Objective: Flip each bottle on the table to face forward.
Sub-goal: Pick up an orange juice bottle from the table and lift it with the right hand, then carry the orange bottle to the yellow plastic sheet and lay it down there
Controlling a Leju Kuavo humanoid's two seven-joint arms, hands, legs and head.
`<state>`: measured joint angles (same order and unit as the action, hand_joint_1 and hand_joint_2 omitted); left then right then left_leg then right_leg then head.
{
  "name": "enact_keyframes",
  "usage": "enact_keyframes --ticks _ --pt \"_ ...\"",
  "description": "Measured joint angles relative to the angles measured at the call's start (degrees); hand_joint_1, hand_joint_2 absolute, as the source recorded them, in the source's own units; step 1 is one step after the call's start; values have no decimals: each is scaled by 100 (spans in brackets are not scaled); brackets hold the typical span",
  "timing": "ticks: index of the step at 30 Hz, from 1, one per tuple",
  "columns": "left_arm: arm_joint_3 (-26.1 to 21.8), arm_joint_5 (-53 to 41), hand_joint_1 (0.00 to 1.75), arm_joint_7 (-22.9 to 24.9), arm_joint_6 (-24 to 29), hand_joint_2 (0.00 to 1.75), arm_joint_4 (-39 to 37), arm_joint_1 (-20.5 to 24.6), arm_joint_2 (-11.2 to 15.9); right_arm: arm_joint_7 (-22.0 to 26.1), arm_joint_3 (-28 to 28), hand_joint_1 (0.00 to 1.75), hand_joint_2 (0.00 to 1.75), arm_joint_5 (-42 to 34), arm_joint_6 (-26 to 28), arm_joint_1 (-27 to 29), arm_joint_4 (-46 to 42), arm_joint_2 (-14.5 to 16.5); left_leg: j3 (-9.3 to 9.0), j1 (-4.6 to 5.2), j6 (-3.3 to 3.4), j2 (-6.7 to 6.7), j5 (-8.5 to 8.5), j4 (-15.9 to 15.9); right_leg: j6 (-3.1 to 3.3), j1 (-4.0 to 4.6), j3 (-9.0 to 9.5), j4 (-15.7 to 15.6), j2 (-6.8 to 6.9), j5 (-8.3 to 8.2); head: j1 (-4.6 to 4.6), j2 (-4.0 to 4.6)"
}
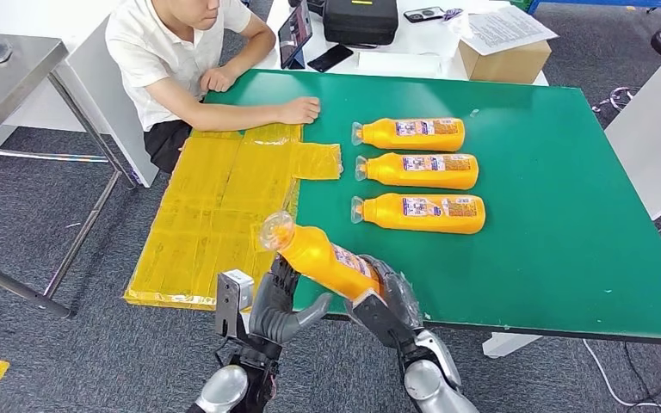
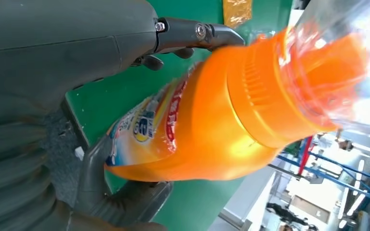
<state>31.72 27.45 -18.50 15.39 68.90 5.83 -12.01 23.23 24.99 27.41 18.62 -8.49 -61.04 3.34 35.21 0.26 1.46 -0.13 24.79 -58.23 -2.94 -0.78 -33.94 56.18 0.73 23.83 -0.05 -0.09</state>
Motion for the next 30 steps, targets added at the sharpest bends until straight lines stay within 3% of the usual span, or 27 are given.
enact_keyframes --ticks 12,18,27,28,29,30 --pt "-146 663 0 -69 -72 175 -530 361 -166 176 819 175 175 -213 -151 -40 -3 193 1 -2 0 -2 -1 0 0 2 -5 1 -1 0 -1 0" --pt "-310 1128 0 -38 -537 175 -550 372 -187 371 937 175 175 -623 -377 -82 -28 181 2 0 1 -1 -2 0 0 0 -5 0 0 0 0 0" --pt "-418 1174 0 -31 -611 175 -547 371 -193 387 973 175 175 -671 -417 -123 -29 177 2 0 1 -1 -2 0 0 0 -5 1 0 0 -1 0" --pt "-421 1174 0 -30 -613 175 -547 371 -193 387 975 171 175 -671 -418 -124 -29 177 2 0 1 -1 -2 0 0 0 -5 1 0 0 -1 0" --pt "-423 1175 3 -30 -616 175 -547 371 -193 387 977 154 175 -672 -419 -124 -29 177 2 0 1 -1 -2 0 0 0 -5 1 0 0 -1 0" --pt "-426 1187 46 -31 -622 175 -547 371 -193 387 979 110 175 -677 -423 -125 -29 177 2 0 1 -1 -2 0 0 0 -5 1 0 0 0 0"
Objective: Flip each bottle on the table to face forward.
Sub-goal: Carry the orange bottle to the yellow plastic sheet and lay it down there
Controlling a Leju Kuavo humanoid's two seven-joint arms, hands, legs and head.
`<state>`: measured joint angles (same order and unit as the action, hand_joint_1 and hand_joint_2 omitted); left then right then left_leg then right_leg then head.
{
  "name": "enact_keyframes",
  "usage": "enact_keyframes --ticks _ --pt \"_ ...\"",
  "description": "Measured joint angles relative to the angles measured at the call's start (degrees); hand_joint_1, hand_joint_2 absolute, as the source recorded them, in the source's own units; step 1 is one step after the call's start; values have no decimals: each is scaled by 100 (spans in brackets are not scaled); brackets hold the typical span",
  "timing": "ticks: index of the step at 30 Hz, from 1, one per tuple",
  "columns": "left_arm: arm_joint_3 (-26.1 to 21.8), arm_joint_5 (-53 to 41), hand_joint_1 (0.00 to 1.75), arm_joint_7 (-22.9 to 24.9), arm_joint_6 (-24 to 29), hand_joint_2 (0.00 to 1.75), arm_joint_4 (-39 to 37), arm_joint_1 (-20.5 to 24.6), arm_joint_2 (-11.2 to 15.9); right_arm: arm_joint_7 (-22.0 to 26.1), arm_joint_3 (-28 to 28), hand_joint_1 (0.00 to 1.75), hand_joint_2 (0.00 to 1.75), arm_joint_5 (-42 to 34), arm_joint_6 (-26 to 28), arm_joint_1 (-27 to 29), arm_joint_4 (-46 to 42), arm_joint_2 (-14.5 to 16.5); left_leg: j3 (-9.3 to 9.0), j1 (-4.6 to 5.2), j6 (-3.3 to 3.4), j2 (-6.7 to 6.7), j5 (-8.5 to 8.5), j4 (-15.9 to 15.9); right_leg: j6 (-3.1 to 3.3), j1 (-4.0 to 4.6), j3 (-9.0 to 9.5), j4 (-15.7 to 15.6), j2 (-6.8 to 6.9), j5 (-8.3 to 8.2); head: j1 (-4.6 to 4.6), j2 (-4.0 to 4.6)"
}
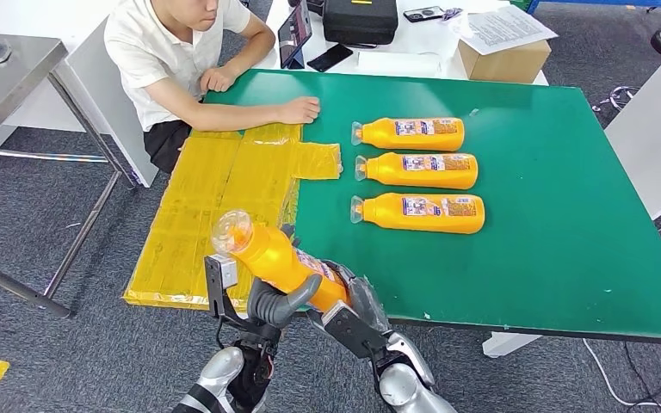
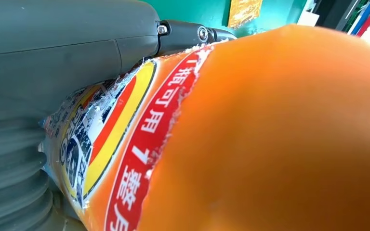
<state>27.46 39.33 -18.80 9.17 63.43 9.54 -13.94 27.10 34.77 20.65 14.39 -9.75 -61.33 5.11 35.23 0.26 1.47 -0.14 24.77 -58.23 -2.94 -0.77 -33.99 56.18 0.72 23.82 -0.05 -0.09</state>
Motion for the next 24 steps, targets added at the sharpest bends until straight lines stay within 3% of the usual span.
enact_keyframes --ticks 2,3,7,10,13,17,21,24 --pt "-14 40 134 -47 -11 175 13 -4 0 1 15 26 175 -19 -42 -3 0 -1 0 0 0 0 0 0 0 0 0 0 0 0 1 0" --pt "-32 65 175 -110 0 175 40 -9 0 -1 43 0 175 -41 -92 -2 0 -1 0 0 0 0 0 0 0 0 0 0 -1 0 1 0" --pt "-146 -84 175 -454 241 175 364 -92 -8 -14 239 0 0 -195 -324 17 -2 4 0 0 0 0 0 0 0 0 -2 -1 0 0 -1 0" --pt "-170 -486 175 -682 633 175 632 -178 -17 -20 325 0 0 -191 -243 82 -2 15 1 0 0 0 1 0 1 0 -3 -1 0 1 0 0" --pt "-186 -1245 175 -1028 1426 175 722 -178 -15 -83 367 0 0 42 71 243 -1 7 2 0 0 1 1 0 2 0 -5 -1 1 2 1 0" --pt "-398 -2195 175 -1546 2281 175 694 -115 5 -319 356 0 0 424 872 635 9 -146 4 0 0 9 2 0 2 0 -2 -2 11 4 -1 0" --pt "-905 -2332 175 -1571 2133 175 906 -245 39 -726 141 0 0 843 2080 1182 -179 -484 8 2 1 9 4 0 1 -1 -3 -3 13 4 0 0" --pt "-1218 -1958 175 -1198 1487 175 1228 -388 52 -761 -58 0 0 891 2287 1492 -502 -703 10 2 1 8 5 0 1 -1 -5 -4 12 4 1 0"
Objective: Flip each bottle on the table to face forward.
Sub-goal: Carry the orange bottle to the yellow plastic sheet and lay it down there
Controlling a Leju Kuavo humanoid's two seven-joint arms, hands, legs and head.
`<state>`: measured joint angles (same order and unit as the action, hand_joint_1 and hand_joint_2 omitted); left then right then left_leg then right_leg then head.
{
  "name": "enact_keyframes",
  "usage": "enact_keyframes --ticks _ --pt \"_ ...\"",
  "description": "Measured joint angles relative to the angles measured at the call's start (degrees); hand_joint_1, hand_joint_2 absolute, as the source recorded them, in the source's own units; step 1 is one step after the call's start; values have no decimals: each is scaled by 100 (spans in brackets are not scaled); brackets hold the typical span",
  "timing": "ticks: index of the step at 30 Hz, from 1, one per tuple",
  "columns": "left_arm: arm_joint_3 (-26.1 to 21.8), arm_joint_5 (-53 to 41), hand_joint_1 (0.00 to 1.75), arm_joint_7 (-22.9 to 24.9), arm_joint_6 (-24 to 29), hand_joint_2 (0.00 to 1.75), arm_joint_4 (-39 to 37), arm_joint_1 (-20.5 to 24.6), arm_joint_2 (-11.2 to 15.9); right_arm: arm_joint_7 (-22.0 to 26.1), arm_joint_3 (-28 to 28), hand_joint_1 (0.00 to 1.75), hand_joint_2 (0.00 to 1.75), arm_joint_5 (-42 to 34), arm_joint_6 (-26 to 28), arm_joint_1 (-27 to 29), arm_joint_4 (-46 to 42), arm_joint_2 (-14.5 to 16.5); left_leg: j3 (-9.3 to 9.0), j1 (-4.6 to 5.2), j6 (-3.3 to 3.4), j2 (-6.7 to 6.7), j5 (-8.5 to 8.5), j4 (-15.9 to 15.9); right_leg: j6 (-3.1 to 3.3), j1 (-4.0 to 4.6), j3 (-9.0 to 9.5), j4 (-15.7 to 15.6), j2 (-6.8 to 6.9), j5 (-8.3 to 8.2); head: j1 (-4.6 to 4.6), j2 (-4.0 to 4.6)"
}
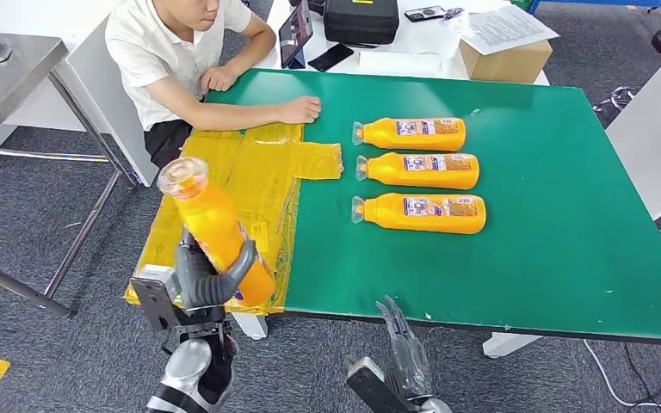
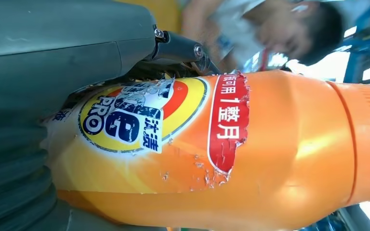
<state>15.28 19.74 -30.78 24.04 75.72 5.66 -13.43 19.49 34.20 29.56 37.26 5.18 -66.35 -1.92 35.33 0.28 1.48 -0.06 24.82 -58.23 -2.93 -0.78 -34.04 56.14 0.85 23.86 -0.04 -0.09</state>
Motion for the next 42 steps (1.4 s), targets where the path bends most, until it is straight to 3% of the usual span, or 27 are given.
enact_keyframes --ticks 8,12,14,17,19,22,23,25,29,34,42 --pt "-240 940 175 802 -1318 175 65 19 27 520 -336 0 0 -238 -222 165 -386 -103 -3 -2 -1 -2 -4 0 0 2 0 1 -1 -2 -1 0" --pt "-277 1078 175 887 -1445 175 -34 70 52 578 -430 0 0 -296 -235 164 -390 -106 -3 -2 -1 -3 -5 0 0 1 0 2 -1 -3 -1 0" --pt "-283 848 175 778 -1171 175 -78 91 65 587 -468 0 0 -300 -218 170 -396 -106 -3 -1 -1 -3 -5 0 0 1 -1 2 -1 -3 0 0" --pt "-267 -814 175 276 376 175 -275 278 90 658 -573 0 0 -268 -127 220 -468 -94 0 -1 0 0 -5 0 0 1 -2 2 1 -2 -1 0" --pt "-438 -3057 175 86 1359 175 -517 487 62 759 -691 0 0 -213 -99 249 -562 -70 -1 -1 0 1 -5 0 0 1 0 2 2 -2 -2 0" --pt "-1014 -6793 175 357 1618 175 -1017 830 -12 943 -915 0 0 -103 -120 249 -726 23 -6 -1 0 -4 -5 0 0 0 4 2 -1 -4 0 0" --pt "-1183 -7690 175 557 1605 175 -1201 929 -18 997 -990 0 0 -66 -143 248 -781 63 -8 -1 0 -12 -5 0 0 0 2 2 -6 -6 1 0" --pt "-1416 -8619 175 992 1601 175 -1548 1111 -7 1072 -1124 0 0 7 -213 249 -872 127 -10 -1 -1 -30 -5 0 0 1 -4 2 -14 -9 -2 0" --pt "-1515 -8660 175 1576 1563 175 -2297 1583 57 1148 -1298 0 0 120 -373 244 -973 211 -10 -2 -3 -20 -11 0 0 2 0 4 -12 -9 -1 0" --pt "-1214 -8768 175 2131 1084 175 -3232 2166 169 1235 -1421 0 0 225 -447 223 -991 307 -6 -2 -4 -14 -13 0 0 1 2 6 -10 -8 -1 0" --pt "-736 -8439 155 2246 -39 175 -4079 2702 280 1370 -1532 0 0 222 -580 170 -989 396 -3 -1 -4 -14 -12 0 -1 0 -1 5 -10 -8 -1 0"
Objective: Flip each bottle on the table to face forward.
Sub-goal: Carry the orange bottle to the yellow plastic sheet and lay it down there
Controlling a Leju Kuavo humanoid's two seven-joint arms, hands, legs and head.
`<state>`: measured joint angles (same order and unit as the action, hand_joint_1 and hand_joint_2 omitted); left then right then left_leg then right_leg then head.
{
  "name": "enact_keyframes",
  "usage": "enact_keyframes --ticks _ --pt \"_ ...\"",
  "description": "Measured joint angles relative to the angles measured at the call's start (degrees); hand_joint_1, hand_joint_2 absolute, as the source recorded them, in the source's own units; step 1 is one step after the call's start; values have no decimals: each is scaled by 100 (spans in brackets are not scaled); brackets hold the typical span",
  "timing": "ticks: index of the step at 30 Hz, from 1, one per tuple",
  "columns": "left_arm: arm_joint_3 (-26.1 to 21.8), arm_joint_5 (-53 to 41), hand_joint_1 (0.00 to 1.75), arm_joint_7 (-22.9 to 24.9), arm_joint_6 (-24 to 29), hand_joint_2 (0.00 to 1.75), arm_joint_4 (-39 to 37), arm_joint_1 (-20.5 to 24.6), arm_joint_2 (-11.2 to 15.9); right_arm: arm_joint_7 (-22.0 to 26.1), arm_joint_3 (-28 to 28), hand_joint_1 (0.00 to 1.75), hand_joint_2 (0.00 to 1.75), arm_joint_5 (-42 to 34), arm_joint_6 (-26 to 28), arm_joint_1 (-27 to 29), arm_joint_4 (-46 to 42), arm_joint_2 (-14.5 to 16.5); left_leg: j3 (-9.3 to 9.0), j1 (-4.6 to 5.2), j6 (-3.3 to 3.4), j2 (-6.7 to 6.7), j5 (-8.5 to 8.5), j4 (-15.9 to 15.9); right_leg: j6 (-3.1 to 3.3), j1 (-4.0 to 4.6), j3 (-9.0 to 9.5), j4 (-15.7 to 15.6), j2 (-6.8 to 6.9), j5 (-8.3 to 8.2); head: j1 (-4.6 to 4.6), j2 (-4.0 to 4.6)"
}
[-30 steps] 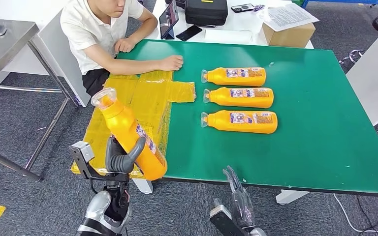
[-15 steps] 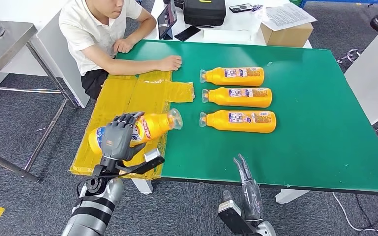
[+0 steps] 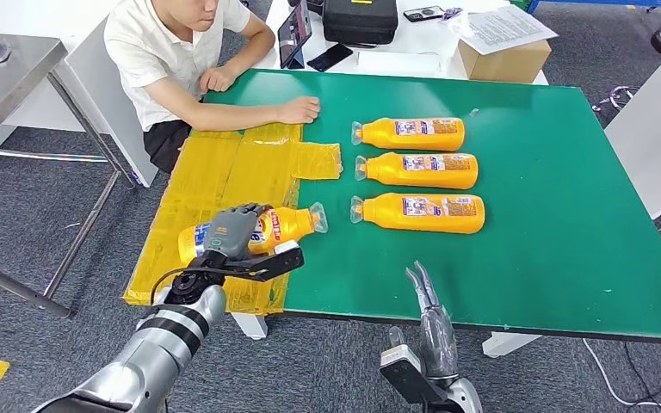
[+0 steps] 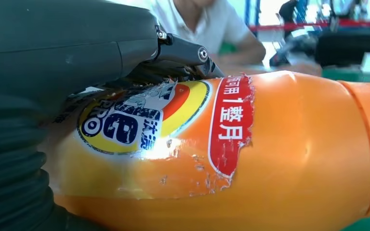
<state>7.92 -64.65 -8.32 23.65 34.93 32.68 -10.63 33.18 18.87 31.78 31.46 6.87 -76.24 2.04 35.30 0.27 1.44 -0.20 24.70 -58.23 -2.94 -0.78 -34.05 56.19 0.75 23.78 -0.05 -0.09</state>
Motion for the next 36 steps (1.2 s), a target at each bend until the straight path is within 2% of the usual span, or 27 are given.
enact_keyframes --ticks 4,7,8,9,11,12,13,16,19,23,33,36 --pt "78 583 154 -417 -368 175 -151 57 14 76 -41 0 0 -44 -15 -5 2 21 0 -1 0 0 0 0 0 0 0 0 0 1 0 0" --pt "112 698 154 -494 -442 175 -209 84 15 102 -52 0 0 -67 -17 -7 7 24 0 -1 0 0 0 0 1 0 0 0 0 1 -1 0" --pt "117 709 140 -501 -451 175 -224 95 16 104 -54 0 0 -72 -18 -7 8 25 0 -1 0 1 0 0 1 0 1 0 0 1 0 0" --pt "120 714 109 -506 -457 175 -237 104 16 106 -55 0 0 -75 -19 -7 9 25 -1 -1 0 2 0 0 1 0 1 0 0 1 0 0" --pt "123 734 35 -524 -496 175 -261 122 16 110 -56 0 0 -80 -19 -8 10 26 -1 -1 0 2 0 0 1 0 2 0 0 1 0 0" --pt "128 777 11 -553 -552 175 -271 134 19 117 -56 0 0 -87 -19 -8 10 26 -1 0 0 3 0 0 1 0 2 0 1 1 0 0" --pt "139 861 3 -597 -646 131 -278 146 21 129 -57 0 0 -98 -19 -9 12 26 -1 0 0 5 0 0 1 0 3 0 2 1 0 0" --pt "215 1368 0 -768 -1109 0 -285 170 35 193 -58 0 0 -160 -19 -23 31 25 -3 0 0 7 0 0 1 0 6 0 4 1 0 0" --pt "336 1997 0 -922 -1680 0 -282 166 57 253 -58 0 0 -238 -17 -49 69 24 -4 0 0 6 0 0 1 0 7 0 3 1 1 0" --pt "575 2451 0 -1058 -2160 0 -241 164 146 311 -58 0 175 -301 -12 -93 139 22 -6 0 0 7 0 0 1 0 10 0 4 1 1 0" --pt "1019 2714 0 -1259 -2464 0 -184 162 346 382 -100 0 175 -350 -8 -189 331 20 -25 0 0 10 0 1 1 0 30 0 6 2 1 0" --pt "1102 2942 0 -1316 -2262 0 -85 110 397 412 -128 0 175 -352 -2 -198 382 19 -28 0 0 9 0 0 1 0 32 0 6 1 1 0"
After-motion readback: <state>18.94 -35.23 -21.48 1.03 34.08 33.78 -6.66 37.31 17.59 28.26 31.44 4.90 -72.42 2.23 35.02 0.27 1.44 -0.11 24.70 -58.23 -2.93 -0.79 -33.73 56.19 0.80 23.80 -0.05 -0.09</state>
